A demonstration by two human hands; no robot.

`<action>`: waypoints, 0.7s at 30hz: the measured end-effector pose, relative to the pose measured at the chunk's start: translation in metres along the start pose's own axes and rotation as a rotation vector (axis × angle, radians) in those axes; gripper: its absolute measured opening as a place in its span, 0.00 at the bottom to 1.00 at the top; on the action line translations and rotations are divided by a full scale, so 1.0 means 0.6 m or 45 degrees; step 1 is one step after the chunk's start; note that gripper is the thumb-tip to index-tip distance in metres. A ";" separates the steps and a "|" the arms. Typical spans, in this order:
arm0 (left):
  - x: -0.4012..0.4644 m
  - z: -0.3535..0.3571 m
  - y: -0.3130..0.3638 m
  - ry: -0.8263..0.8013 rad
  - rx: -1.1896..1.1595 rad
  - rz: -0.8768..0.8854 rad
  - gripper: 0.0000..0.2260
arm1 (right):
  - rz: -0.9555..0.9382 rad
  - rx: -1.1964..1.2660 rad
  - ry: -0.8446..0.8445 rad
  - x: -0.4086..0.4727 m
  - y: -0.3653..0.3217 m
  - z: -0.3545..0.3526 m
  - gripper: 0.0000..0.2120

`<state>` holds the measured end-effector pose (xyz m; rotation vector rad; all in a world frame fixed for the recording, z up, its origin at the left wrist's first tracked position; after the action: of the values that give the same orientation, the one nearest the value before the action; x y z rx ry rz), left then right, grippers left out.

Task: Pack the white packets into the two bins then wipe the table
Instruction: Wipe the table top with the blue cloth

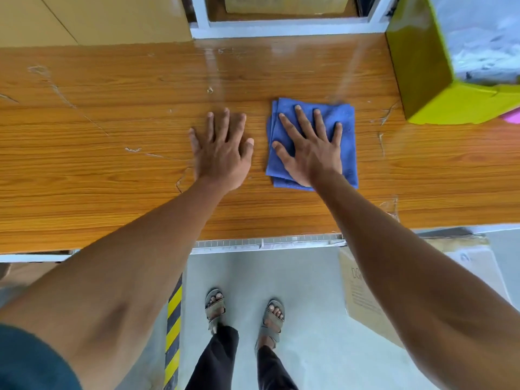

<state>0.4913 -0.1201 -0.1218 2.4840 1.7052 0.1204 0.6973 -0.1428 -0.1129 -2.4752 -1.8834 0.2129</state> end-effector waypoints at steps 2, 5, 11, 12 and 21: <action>0.001 0.000 -0.001 0.000 0.011 0.013 0.29 | -0.008 0.016 0.023 -0.013 -0.002 0.001 0.35; -0.001 -0.002 0.002 -0.002 0.020 0.012 0.29 | -0.064 0.019 0.066 -0.101 0.007 0.010 0.35; -0.002 -0.004 0.003 -0.010 0.029 0.008 0.29 | -0.069 0.007 0.011 -0.159 0.017 0.016 0.34; 0.000 -0.003 0.003 -0.003 0.032 0.011 0.29 | -0.067 0.014 0.007 -0.135 0.014 0.014 0.34; 0.001 0.000 0.001 0.042 0.061 0.020 0.29 | -0.015 0.040 0.069 -0.013 -0.009 0.005 0.35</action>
<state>0.4921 -0.1198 -0.1215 2.5439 1.7213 0.1245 0.6895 -0.1491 -0.1148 -2.4234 -1.8586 0.1720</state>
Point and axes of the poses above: each hand's wrist, its own x-axis towards the middle knuckle, its own z-axis out of the palm, y = z × x, the point moved 7 cm from there along x, towards the middle knuckle, and after that the axes turned 15 degrees about z, right-handed, at the moved point
